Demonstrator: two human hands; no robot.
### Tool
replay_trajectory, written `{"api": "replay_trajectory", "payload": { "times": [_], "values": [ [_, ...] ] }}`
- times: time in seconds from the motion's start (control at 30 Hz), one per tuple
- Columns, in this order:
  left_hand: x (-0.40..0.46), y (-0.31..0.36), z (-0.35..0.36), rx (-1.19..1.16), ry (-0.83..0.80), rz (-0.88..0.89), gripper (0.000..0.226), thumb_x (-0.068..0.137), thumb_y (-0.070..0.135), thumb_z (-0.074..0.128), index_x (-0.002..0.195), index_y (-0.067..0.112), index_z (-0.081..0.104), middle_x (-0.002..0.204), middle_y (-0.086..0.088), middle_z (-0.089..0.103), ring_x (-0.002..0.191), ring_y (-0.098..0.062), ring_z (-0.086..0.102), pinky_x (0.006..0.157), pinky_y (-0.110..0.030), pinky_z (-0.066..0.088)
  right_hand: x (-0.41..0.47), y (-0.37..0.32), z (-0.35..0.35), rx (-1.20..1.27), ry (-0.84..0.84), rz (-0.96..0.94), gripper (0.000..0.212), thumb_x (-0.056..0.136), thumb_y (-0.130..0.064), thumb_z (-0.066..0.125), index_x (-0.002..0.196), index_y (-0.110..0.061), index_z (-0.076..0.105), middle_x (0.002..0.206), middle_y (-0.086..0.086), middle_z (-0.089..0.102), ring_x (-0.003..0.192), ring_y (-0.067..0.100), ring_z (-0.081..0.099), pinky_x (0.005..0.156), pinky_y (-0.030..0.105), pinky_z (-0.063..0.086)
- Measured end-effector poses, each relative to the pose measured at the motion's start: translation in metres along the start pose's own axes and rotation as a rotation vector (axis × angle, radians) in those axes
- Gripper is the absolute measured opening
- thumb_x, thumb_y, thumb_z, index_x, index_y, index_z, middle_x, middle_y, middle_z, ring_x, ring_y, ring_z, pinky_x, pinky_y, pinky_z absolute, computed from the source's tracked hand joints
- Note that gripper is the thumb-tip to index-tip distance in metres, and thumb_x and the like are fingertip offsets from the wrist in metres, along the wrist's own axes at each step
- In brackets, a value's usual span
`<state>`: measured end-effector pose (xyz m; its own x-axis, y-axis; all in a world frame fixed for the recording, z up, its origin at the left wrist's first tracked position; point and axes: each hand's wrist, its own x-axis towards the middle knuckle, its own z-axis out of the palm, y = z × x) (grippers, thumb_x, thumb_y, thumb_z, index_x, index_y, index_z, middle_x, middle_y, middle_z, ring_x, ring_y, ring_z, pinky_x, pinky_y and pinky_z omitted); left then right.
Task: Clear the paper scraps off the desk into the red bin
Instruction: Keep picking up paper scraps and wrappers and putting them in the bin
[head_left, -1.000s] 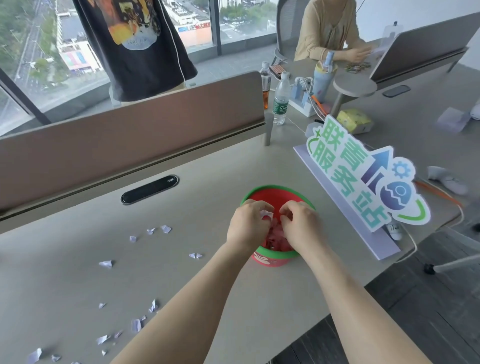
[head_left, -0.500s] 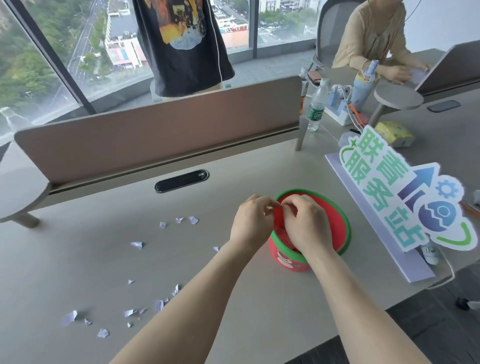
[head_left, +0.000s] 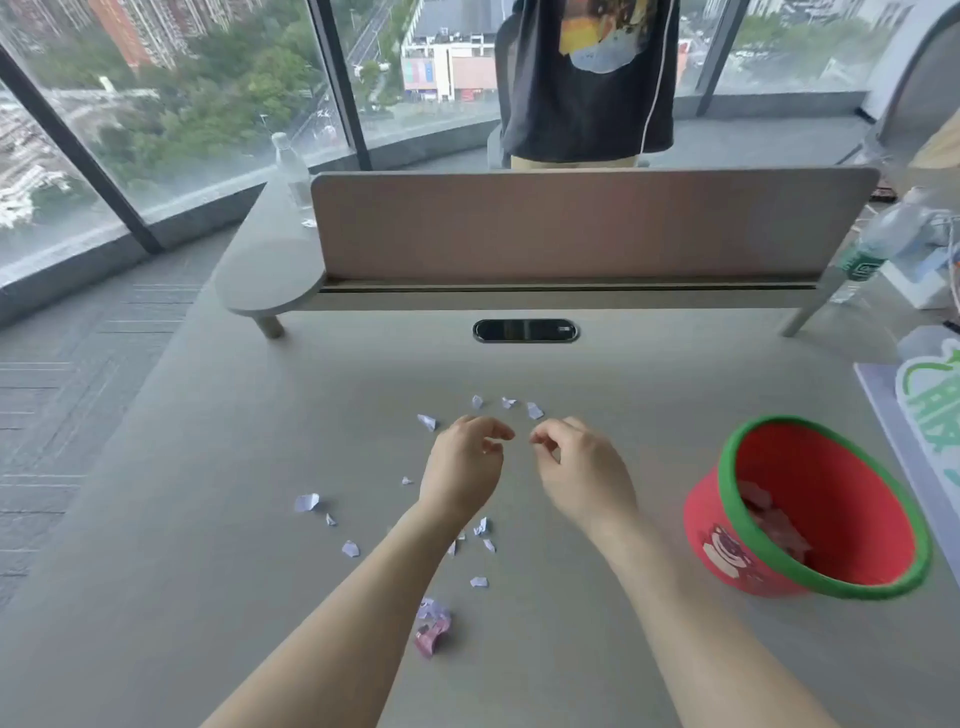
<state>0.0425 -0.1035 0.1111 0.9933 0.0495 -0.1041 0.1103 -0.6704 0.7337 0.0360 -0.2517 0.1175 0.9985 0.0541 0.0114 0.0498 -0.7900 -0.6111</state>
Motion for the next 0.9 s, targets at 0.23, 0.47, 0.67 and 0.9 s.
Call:
{"api": "replay_trajectory", "payload": {
  "times": [0.23, 0.47, 0.67, 0.9],
  "values": [
    [-0.026, -0.103, -0.04, -0.002, 0.126, -0.262, 0.034, 0.085, 0.006, 0.046, 0.102, 0.024, 0.069, 0.113, 0.005, 0.064, 0.097, -0.012, 0.063, 0.081, -0.024, 0.046, -0.005, -0.038, 0.084, -0.138, -0.447, -0.044, 0.04, 0.087, -0.021, 0.051, 0.126, -0.031, 0.05, 0.119, -0.002, 0.054, 0.102, 0.024, 0.057, 0.08, 0.031, 0.047],
    [-0.057, -0.174, -0.051, 0.196, 0.031, -0.363, 0.04, 0.085, 0.018, 0.053, 0.123, 0.031, 0.056, 0.128, 0.011, 0.048, 0.114, -0.012, 0.051, 0.075, -0.028, 0.046, -0.024, -0.053, 0.151, -0.306, -0.66, -0.067, 0.051, 0.088, -0.026, 0.054, 0.137, -0.03, 0.039, 0.131, -0.001, 0.043, 0.119, 0.025, 0.045, 0.09, 0.037, 0.044],
    [-0.066, -0.2, -0.046, 0.311, -0.106, -0.413, 0.052, 0.083, 0.02, 0.054, 0.133, 0.029, 0.043, 0.134, 0.008, 0.039, 0.123, -0.017, 0.037, 0.071, -0.03, 0.042, -0.028, -0.06, 0.183, -0.359, -0.654, -0.068, 0.045, 0.086, -0.029, 0.059, 0.127, -0.021, 0.042, 0.124, 0.004, 0.042, 0.112, 0.027, 0.045, 0.078, 0.035, 0.042],
    [-0.065, -0.214, -0.036, 0.277, -0.119, -0.445, 0.043, 0.08, 0.017, 0.061, 0.122, 0.016, 0.049, 0.125, -0.001, 0.043, 0.114, -0.024, 0.044, 0.078, -0.034, 0.048, -0.026, -0.065, 0.208, -0.365, -0.593, -0.059, 0.039, 0.085, -0.032, 0.064, 0.115, -0.015, 0.046, 0.116, 0.006, 0.04, 0.105, 0.028, 0.049, 0.072, 0.034, 0.037]
  ]
}}
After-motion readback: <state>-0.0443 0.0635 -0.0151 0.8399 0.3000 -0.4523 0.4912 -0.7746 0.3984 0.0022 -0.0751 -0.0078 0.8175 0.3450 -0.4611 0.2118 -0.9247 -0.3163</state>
